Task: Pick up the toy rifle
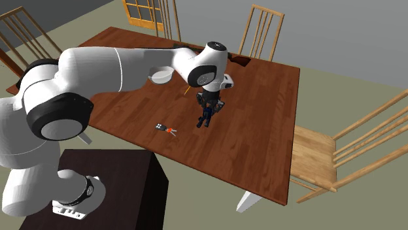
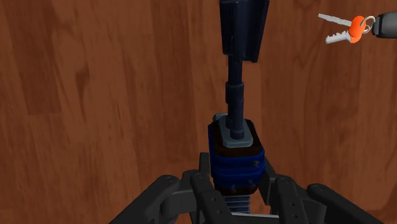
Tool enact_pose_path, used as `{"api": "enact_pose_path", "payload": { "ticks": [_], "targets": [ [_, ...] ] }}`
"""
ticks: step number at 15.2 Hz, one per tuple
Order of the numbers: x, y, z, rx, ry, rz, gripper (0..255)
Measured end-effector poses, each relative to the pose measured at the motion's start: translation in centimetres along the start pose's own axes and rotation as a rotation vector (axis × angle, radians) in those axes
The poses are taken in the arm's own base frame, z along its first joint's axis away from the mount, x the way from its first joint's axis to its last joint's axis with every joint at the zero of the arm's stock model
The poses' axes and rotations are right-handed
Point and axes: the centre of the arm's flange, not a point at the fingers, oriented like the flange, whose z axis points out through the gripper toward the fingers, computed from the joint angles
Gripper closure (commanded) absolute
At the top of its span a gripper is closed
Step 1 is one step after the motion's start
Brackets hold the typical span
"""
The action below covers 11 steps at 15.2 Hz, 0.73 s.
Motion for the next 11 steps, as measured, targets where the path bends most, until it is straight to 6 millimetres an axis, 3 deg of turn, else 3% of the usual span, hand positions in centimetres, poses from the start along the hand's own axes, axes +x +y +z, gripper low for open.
{"api": "enact_pose_path", "payload": {
  "ticks": [3,11],
  "targets": [
    [0.0,0.0,-0.2,0.001,-0.001,0.0,255],
    [-0.2,-0.2,-4.2,0.001,-0.001,0.0,255]
  ]
}}
